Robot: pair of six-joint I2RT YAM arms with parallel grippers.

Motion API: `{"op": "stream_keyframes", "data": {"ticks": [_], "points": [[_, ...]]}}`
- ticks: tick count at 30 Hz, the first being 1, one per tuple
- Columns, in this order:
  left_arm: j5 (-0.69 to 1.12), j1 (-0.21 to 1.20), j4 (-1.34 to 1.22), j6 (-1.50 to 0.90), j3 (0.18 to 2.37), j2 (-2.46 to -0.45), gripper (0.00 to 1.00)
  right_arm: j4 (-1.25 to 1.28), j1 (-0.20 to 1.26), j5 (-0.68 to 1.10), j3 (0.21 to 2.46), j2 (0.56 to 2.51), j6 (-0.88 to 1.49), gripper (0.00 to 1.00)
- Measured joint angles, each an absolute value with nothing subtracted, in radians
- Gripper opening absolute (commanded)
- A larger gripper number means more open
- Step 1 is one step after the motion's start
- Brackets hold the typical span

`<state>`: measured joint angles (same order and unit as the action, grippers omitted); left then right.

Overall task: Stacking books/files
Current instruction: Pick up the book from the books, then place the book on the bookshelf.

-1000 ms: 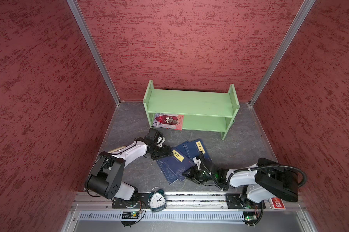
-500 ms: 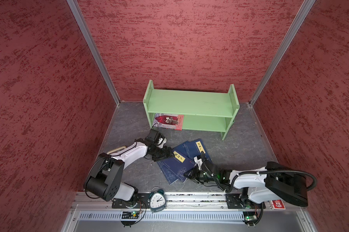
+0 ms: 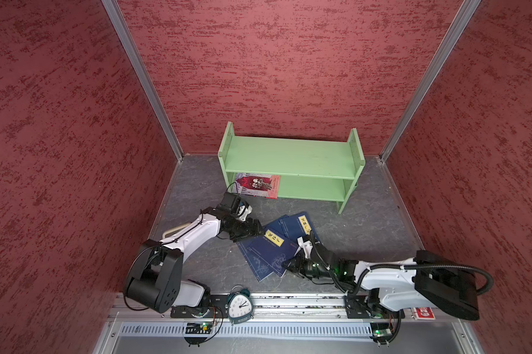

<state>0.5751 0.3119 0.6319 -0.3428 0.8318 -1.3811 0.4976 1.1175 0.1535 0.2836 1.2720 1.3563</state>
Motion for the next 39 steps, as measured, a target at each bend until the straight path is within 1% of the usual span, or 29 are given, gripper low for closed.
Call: {"op": "stream_keyframes", "data": {"ticks": [3, 9, 12, 15, 17, 21, 23, 28, 30, 34, 39], "points": [[0.599, 0.25, 0.703, -0.309, 0.924, -1.346, 0.83, 0.435, 1.118, 0.154, 0.284, 1.171, 1.327, 0.0], [0.652, 0.176, 0.838, -0.25, 1.024, -1.27, 0.83, 0.221, 1.117, 0.17, 0.316, 0.933, 1.253, 0.0], [0.691, 0.117, 0.883, -0.249, 1.08, -1.245, 0.83, 0.068, 1.116, 0.187, 0.387, 0.845, 1.2, 0.0], [0.73, 0.06, 0.91, -0.245, 1.157, -1.216, 0.83, -0.058, 1.108, 0.207, 0.501, 0.82, 1.135, 0.0], [0.748, 0.041, 0.92, -0.235, 1.217, -1.196, 0.83, -0.12, 1.099, 0.231, 0.592, 0.838, 1.09, 0.0], [0.8, -0.011, 0.928, -0.231, 1.339, -1.158, 0.83, -0.215, 1.054, 0.288, 0.796, 0.945, 0.998, 0.0], [0.844, -0.068, 0.921, -0.249, 1.383, -1.148, 0.83, -0.238, 1.022, 0.319, 0.879, 1.004, 0.958, 0.0], [0.978, -0.268, 0.84, -0.361, 1.424, -1.135, 0.83, -0.324, 0.912, 0.418, 1.095, 1.144, 0.868, 0.0], [1.005, -0.316, 0.81, -0.389, 1.441, -1.134, 0.83, -0.36, 0.865, 0.457, 1.185, 1.2, 0.83, 0.0], [1.036, -0.332, 0.75, -0.434, 1.482, -1.131, 0.83, -0.429, 0.783, 0.516, 1.362, 1.319, 0.746, 0.0], [1.074, -0.33, 0.625, -0.525, 1.455, -1.116, 0.84, -0.531, 0.694, 0.592, 1.575, 1.491, 0.636, 0.0]]}}
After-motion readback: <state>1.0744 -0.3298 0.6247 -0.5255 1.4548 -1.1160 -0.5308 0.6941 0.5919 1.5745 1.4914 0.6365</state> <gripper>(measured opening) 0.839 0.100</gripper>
